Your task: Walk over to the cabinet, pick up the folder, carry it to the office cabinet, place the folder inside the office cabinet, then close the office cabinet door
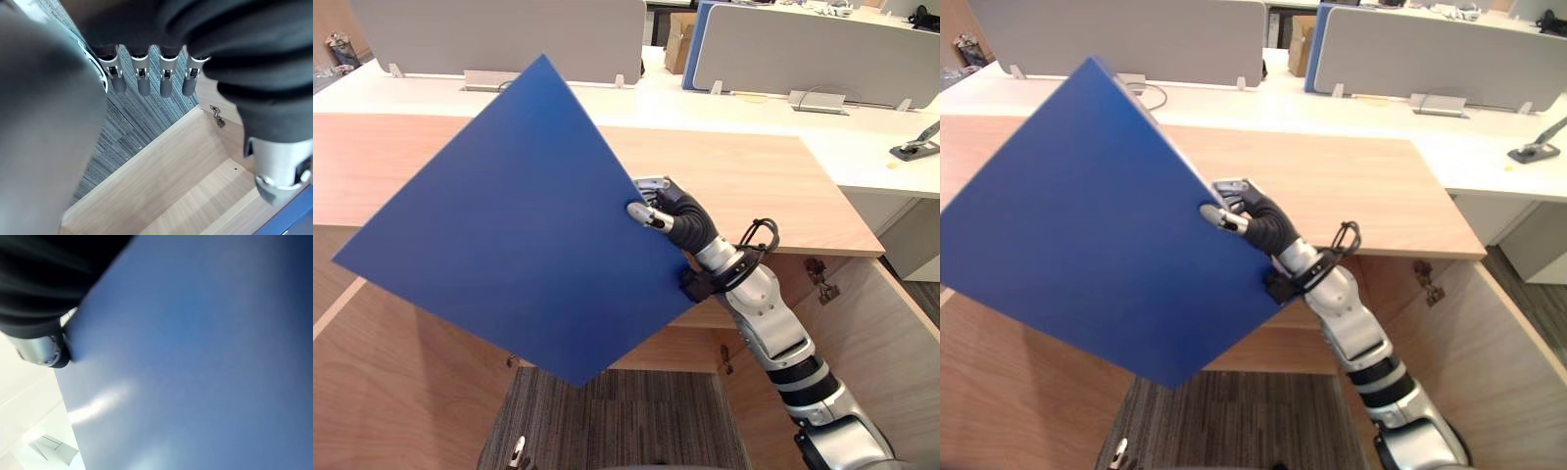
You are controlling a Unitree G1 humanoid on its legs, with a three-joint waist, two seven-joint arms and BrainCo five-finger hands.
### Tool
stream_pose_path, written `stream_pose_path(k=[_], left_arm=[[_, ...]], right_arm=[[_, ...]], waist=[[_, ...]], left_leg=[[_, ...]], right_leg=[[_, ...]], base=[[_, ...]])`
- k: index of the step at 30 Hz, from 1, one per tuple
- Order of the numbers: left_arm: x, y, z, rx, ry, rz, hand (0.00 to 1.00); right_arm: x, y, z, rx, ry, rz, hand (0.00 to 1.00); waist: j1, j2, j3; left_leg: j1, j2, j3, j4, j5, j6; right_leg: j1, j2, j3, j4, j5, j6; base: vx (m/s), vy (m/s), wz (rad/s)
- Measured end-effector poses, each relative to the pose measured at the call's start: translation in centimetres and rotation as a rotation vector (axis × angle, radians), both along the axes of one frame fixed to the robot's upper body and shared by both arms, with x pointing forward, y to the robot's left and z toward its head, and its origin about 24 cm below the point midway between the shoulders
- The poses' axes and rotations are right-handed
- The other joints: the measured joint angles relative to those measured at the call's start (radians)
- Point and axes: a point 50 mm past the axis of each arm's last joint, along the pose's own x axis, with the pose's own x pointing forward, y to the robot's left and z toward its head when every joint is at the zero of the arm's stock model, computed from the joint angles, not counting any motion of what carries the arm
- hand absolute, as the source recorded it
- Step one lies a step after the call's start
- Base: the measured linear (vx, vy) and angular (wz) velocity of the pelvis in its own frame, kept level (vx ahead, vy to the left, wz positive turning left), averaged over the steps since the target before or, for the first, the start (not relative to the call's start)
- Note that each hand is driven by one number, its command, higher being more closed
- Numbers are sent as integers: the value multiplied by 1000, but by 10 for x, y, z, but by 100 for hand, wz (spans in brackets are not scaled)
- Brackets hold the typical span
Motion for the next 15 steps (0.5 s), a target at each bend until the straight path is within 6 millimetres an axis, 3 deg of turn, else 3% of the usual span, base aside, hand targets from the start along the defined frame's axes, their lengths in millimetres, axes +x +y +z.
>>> stream_pose_path(k=[15], left_arm=[[-3,5,0,22,5,-1,0]], right_arm=[[-4,6,0,14,-6,34,100]], waist=[[-3,-4,14]], left_leg=[[0,0,0,1,0,0]], right_leg=[[0,0,0,0,0,0]], base=[[0,0,0]])
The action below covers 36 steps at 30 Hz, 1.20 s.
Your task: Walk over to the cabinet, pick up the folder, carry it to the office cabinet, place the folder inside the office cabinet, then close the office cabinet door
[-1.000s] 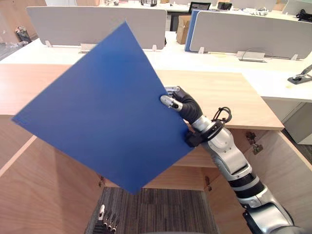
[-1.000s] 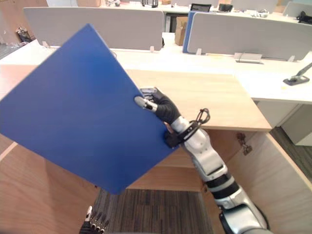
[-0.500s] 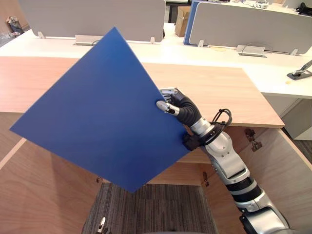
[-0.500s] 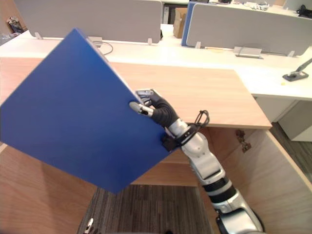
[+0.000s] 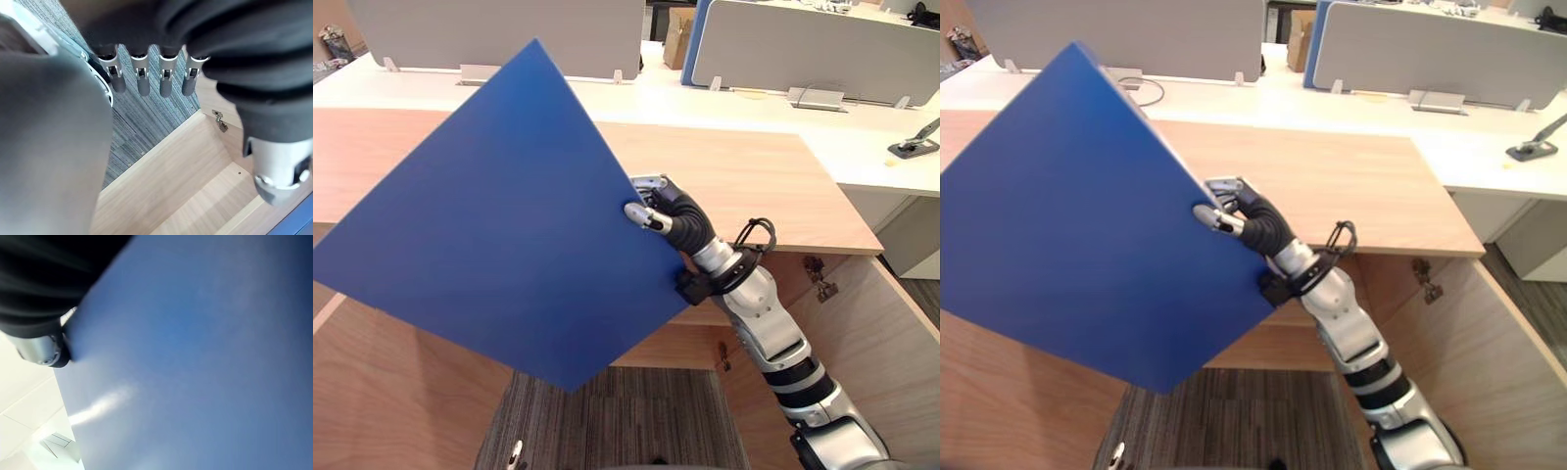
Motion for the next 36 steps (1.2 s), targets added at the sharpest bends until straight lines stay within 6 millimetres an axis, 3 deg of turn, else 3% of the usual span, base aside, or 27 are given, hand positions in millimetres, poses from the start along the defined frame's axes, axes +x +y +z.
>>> stream_pose_path(k=[16,26,30,32,34,35,36], left_arm=[[3,1,1,6,-12,-16,0],[1,3,2,15,-11,-3,0],[1,5,2,19,-15,10,0],[-1,3,1,14,-6,19,0],[-4,-3,-4,-7,22,33,0],[-4,-3,-4,-8,23,34,0],[-9,-3,-6,-11,45,55,0]], right_arm=[[-5,5,-14,7,69,39,100],[-18,30,-31,-67,116,178,100],[-20,33,-33,-83,119,191,100],[-20,34,-33,-97,108,186,100],[-19,37,-32,-145,77,191,100],[-19,37,-32,-149,76,192,100],[-18,38,-33,-165,76,191,100]], waist=[[0,1,18],[13,-2,32],[25,2,87],[31,18,113],[39,51,168],[40,53,172],[42,56,198]], left_leg=[[-2,0,1,0,0,0],[-31,0,19,15,-6,2],[-105,12,-8,156,-69,11],[-161,22,-31,240,-105,17],[-224,32,-42,336,-145,24],[-230,32,-43,345,-149,25],[-262,26,-48,402,-173,32]], right_leg=[[-3,0,1,0,0,0],[-34,0,22,0,8,0],[-36,-7,9,4,11,2],[-60,-13,-4,34,4,5],[-144,-25,-3,179,-56,12],[-154,-28,-3,196,-64,13],[-213,-53,0,315,-117,21]], base=[[0,0,0],[-7,3,-5],[-44,9,9],[-91,65,19],[-101,86,5],[-109,105,9],[-135,135,11]])
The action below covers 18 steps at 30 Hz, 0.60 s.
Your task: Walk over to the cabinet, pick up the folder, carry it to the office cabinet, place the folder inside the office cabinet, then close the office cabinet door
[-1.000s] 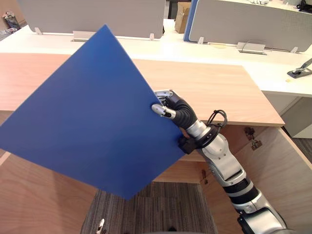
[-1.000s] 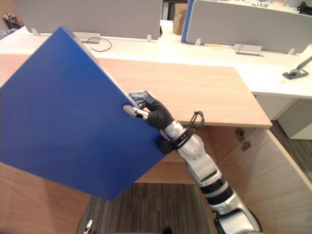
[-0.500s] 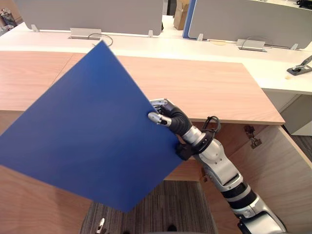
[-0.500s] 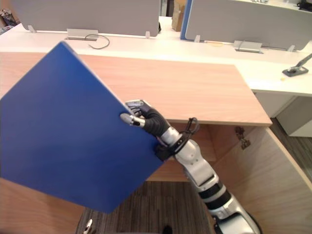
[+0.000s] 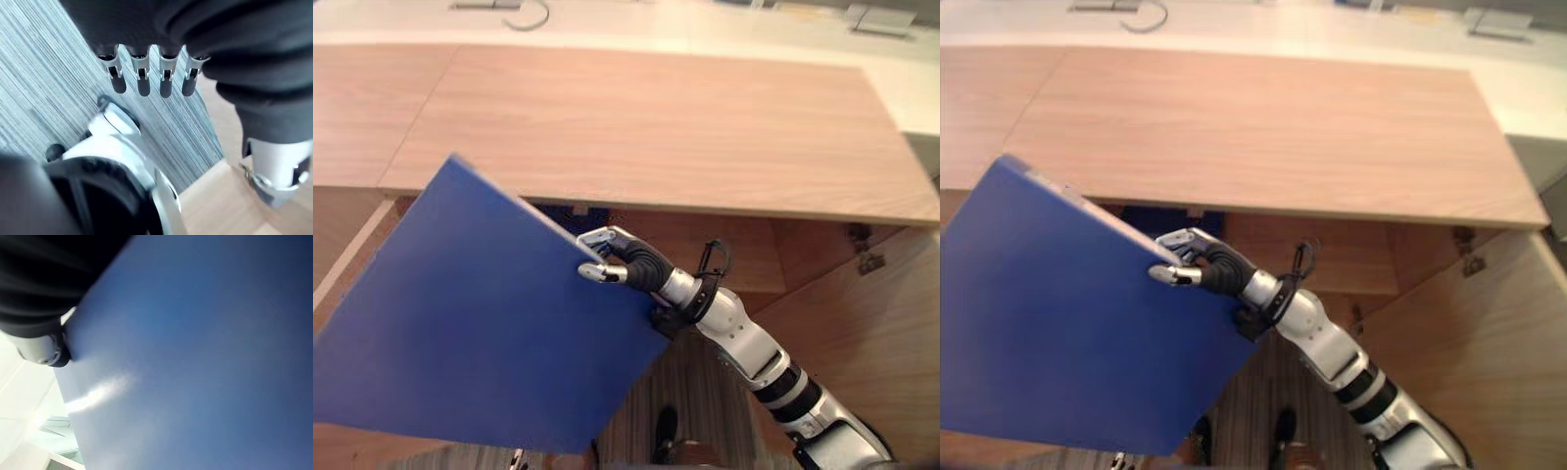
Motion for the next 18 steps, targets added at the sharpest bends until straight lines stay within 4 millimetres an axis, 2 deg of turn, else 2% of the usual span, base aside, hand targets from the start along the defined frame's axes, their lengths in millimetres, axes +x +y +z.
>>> stream_pose_path(k=[4,6,13,18], left_arm=[[-5,-1,-2,-8,17,39,0],[-5,-8,-3,-22,17,39,0],[0,-15,-2,-33,-2,-20,0],[6,-17,2,-40,-52,-61,0]], right_arm=[[1,1,0,-23,-21,-7,100],[2,2,5,-23,-40,-2,100],[0,5,6,-68,-71,23,100],[-3,5,11,-89,-116,23,100]], waist=[[7,2,35],[6,10,55],[-16,23,84],[-4,23,85]], left_leg=[[-79,-18,-1,152,-77,14],[-142,-26,16,264,-134,27],[-302,-48,43,472,-228,49],[-419,-47,68,592,-280,54]], right_leg=[[-122,-65,26,236,-109,20],[-204,-98,53,364,-158,33],[-401,-163,121,597,-241,61],[-547,-182,172,724,-285,69]], base=[[-107,93,7],[-112,102,-11],[-84,114,-1],[-22,49,-4]])
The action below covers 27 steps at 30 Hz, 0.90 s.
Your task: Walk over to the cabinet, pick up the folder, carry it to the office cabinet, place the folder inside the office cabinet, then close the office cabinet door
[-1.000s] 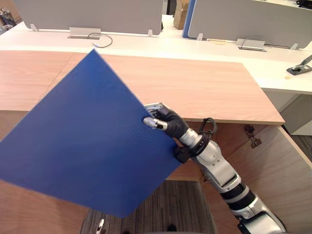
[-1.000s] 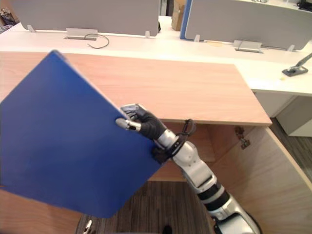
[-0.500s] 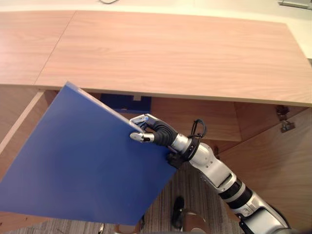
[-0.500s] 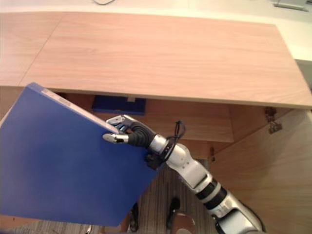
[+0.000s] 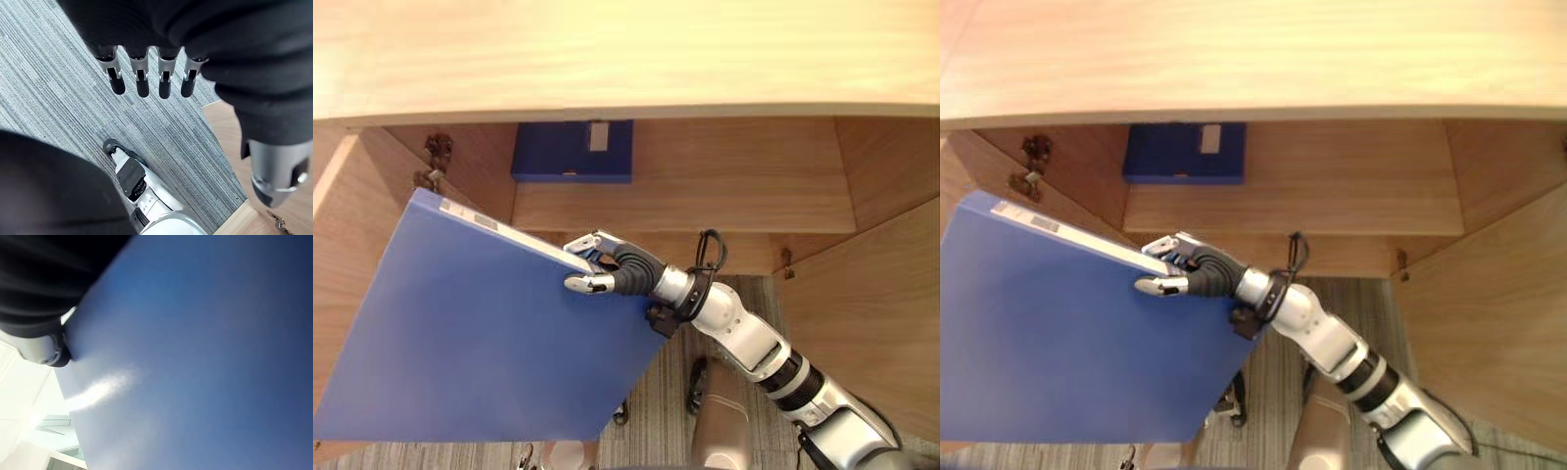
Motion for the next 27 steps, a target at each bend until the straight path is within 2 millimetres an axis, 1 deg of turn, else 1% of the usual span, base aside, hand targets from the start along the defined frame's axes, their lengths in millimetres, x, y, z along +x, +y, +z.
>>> stream_pose_path(k=[3,5,6,9,11,13,15,16,17,19,21,22,25,26,27], left_arm=[[5,-1,3,-3,-29,-28,0],[9,-1,6,-13,-59,4,0],[13,-1,7,-27,-83,46,0],[22,1,12,-33,-125,155,0],[25,0,13,-41,-140,228,0],[28,0,15,-41,-146,288,0],[29,-1,15,-52,-147,352,0],[29,-1,15,-52,-145,359,0],[28,-2,14,-51,-133,378,0],[28,-2,14,-53,-130,383,0],[28,-3,14,-56,-127,385,0],[28,-3,14,-56,-127,386,0],[28,-3,14,-60,-121,385,0],[28,-3,13,-60,-118,385,0],[28,-3,13,-61,-114,387,0]], right_arm=[[-1,-5,4,-9,-24,-12,100],[-5,-6,9,1,-48,-3,100],[-8,-7,12,6,-62,3,100],[-10,-9,8,12,-51,-11,100],[-10,-10,5,1,-51,-29,100],[-7,-17,3,10,-41,-67,100],[0,-29,6,41,-25,-142,100],[1,-32,7,51,-25,-158,100],[7,-42,9,89,-3,-204,100],[10,-47,11,112,9,-231,100],[18,-61,16,165,22,-294,100],[21,-64,16,178,31,-311,100],[38,-87,9,233,117,-443,100],[41,-91,8,245,137,-461,100],[46,-99,5,300,200,-479,100]], waist=[[3,9,8],[6,12,10],[11,13,12],[23,13,13],[29,14,13],[33,14,13],[38,14,13],[37,14,13],[38,14,13],[38,14,13],[37,16,12],[37,16,12],[39,17,12],[39,17,12],[40,17,12]], left_leg=[[-56,0,2,74,-5,0],[-95,1,0,111,-29,8],[-126,1,-2,139,-48,27],[-200,2,-7,213,-74,27],[-235,2,-7,242,-81,24],[-258,2,-7,258,-82,25],[-275,1,-8,266,-82,25],[-279,1,-8,267,-82,25],[-283,1,-9,269,-82,25],[-289,2,-10,270,-82,25],[-325,7,-14,284,-82,25],[-335,9,-15,289,-82,25],[-359,19,-17,314,-82,24],[-359,19,-17,315,-83,23],[-359,19,-18,317,-83,22]], right_leg=[[-53,-18,7,64,-18,1],[-97,-22,17,108,-34,7],[-131,-26,22,143,-47,8],[-207,-33,38,219,-73,13],[-245,-37,47,249,-79,14],[-267,-42,49,267,-83,11],[-285,-46,51,279,-86,7],[-289,-46,51,280,-86,6],[-295,-46,51,284,-89,4],[-302,-47,51,286,-91,2],[-335,-46,51,298,-92,-1],[-343,-46,51,301,-92,-2],[-362,-46,48,321,-99,-4],[-362,-47,48,323,-100,-4],[-362,-47,48,325,-101,-4]], base=[[-27,42,6],[-51,35,10],[-59,30,13],[-48,23,12],[-18,19,9],[5,9,11],[21,-3,7],[38,-16,3],[36,-19,2],[41,-21,1],[46,-20,3],[42,-19,4],[39,-21,5],[20,-23,4],[0,0,0]])
